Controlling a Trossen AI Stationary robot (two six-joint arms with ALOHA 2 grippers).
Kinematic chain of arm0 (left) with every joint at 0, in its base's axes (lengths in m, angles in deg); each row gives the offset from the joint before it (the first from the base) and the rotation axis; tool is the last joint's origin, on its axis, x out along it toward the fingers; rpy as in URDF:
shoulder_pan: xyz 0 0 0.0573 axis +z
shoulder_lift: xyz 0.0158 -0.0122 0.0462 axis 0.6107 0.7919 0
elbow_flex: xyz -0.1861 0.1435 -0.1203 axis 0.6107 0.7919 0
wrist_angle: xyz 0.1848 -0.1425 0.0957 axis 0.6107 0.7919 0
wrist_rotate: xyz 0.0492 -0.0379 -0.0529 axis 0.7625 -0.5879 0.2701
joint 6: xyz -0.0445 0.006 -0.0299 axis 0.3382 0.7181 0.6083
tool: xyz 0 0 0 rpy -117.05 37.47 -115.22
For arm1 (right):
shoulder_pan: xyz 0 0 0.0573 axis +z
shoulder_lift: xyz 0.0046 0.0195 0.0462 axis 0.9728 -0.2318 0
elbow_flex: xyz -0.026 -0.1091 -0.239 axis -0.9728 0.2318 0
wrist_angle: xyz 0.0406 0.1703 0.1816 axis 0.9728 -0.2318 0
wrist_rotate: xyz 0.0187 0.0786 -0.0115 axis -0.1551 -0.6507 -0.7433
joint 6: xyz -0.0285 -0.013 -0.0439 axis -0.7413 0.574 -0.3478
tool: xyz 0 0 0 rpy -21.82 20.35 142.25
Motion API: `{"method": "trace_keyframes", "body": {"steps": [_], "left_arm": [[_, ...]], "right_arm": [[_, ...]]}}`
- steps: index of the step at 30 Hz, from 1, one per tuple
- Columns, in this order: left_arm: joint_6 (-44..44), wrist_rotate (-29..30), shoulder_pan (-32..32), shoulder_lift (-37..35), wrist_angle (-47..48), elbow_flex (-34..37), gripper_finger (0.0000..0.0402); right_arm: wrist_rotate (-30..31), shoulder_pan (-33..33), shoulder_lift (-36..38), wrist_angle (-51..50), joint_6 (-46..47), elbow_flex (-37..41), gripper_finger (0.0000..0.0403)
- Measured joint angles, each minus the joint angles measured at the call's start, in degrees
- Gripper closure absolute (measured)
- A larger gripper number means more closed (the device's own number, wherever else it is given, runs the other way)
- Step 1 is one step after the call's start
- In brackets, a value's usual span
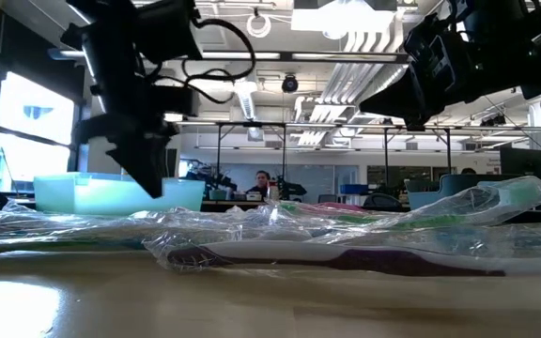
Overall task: Pick & Place Toothbrushes
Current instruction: Put the blue toothbrush to the light blue bin
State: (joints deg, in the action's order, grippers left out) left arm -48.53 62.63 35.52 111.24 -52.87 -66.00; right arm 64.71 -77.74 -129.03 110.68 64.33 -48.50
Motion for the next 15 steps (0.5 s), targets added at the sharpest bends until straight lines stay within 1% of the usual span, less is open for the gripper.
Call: {"method": "trace_keyframes", "body": {"steps": [3,5,11,15], "left_arm": [[-0.2,-1.0,0.3,-2.5,-1.6,1.4,0.0402],[-0.1,-1.0,0.3,-5.0,-1.7,3.6,0.0402],[1.2,-1.0,0.3,-14.1,-8.1,13.4,0.0402],[1.1,-1.0,0.3,-20.8,-13.0,18.2,0.0402]], "right_arm": [[0.4,0.0,0.0,0.2,1.4,0.0,0.0401],[3.1,0.0,0.0,0.5,2.6,0.0,0.0401],[10.3,0.0,0.0,-0.2,6.0,0.0,0.0401],[11.7,0.0,-0.1,0.0,8.2,0.0,0.0401]]}}
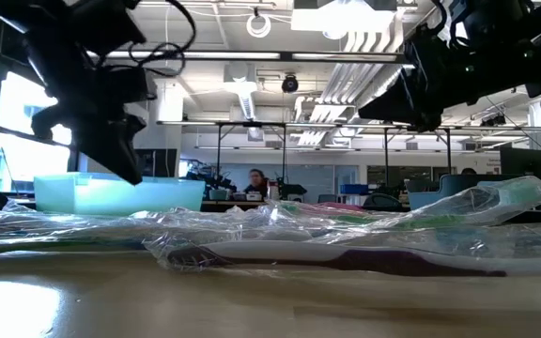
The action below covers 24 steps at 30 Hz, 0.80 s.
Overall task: Pick & Place Toothbrushes
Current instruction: Put the blue toothbrush to the light blue bin
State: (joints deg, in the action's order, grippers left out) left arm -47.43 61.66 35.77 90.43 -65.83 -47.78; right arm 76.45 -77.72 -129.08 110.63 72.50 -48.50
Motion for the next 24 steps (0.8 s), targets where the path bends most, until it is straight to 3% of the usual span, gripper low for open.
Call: {"method": "trace_keyframes", "body": {"steps": [11,24], "left_arm": [[-7.0,0.2,0.0,-17.2,-17.6,10.5,0.0402],[-8.9,0.3,0.1,-33.9,-17.9,19.9,0.0402]], "right_arm": [[0.5,0.0,0.0,0.8,3.8,0.0,0.0401],[3.8,0.0,0.0,2.5,6.6,0.0,0.0401]]}}
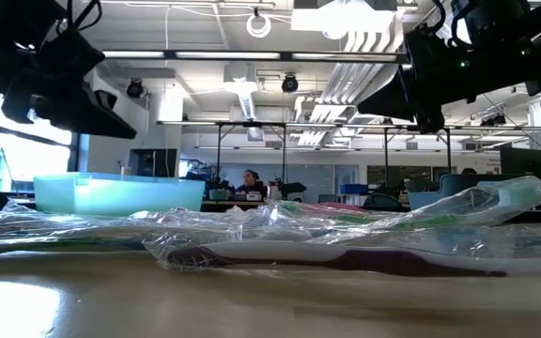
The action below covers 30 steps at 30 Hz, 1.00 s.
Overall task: Pick & Place Toothbrushes
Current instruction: Put the blue toothbrush to the light blue bin
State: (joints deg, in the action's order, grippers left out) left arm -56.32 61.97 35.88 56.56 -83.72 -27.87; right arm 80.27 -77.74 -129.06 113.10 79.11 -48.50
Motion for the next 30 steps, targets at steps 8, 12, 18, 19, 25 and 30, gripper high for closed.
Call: {"method": "trace_keyframes", "body": {"steps": [8,12,18,19,25,30], "left_arm": [[-7.0,4.2,0.0,-6.2,-2.8,-0.1,0.0402],[-7.8,10.6,2.0,-7.3,-0.2,0.0,0.0402],[-8.6,5.5,11.6,-7.2,-4.9,3.9,0.0402],[-8.6,3.5,13.8,-7.2,-6.4,4.9,0.0402],[-7.1,-9.8,26.3,-7.3,-12.9,7.9,0.0402],[-3.8,-20.2,33.6,-7.2,-12.7,8.0,0.0402]], "right_arm": [[2.4,0.0,0.0,2.1,0.0,0.0,0.0401],[2.5,0.0,0.0,2.7,-0.3,0.0,0.0401],[4.5,0.0,0.0,2.8,-0.4,0.0,0.0401],[5.3,0.0,0.0,2.9,-0.5,0.0,0.0401],[7.1,0.0,0.0,3.6,0.2,0.0,0.0401],[6.8,0.0,0.0,4.4,2.4,0.0,0.0401]]}}
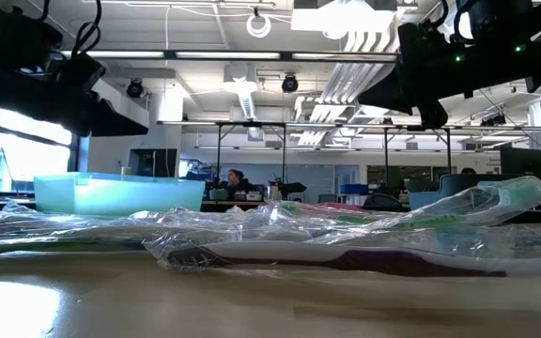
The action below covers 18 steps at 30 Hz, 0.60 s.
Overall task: Pick & Place Toothbrushes
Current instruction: Put the blue toothbrush to the light blue bin
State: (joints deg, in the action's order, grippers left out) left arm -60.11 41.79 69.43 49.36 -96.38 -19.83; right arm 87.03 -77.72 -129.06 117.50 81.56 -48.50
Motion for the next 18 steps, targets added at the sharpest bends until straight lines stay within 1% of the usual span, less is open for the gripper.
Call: {"method": "trace_keyframes", "body": {"steps": [3,9,13,18], "left_arm": [[1.5,-2.3,2.0,0.0,0.0,0.0,0.0402],[2.9,-2.5,2.3,0.0,0.0,0.1,0.0402],[3.1,-2.4,2.3,0.0,0.1,-0.3,0.0402],[4.9,-2.4,2.3,0.0,0.0,-0.6,0.0402]], "right_arm": [[-0.7,0.0,0.0,0.0,0.5,0.0,0.0401],[-3.6,0.0,0.0,1.1,0.5,-0.6,0.0401],[-4.5,1.3,0.0,-0.3,-1.2,-3.7,0.0401],[-4.5,3.9,-0.7,-8.2,-4.2,-10.4,0.0401]]}}
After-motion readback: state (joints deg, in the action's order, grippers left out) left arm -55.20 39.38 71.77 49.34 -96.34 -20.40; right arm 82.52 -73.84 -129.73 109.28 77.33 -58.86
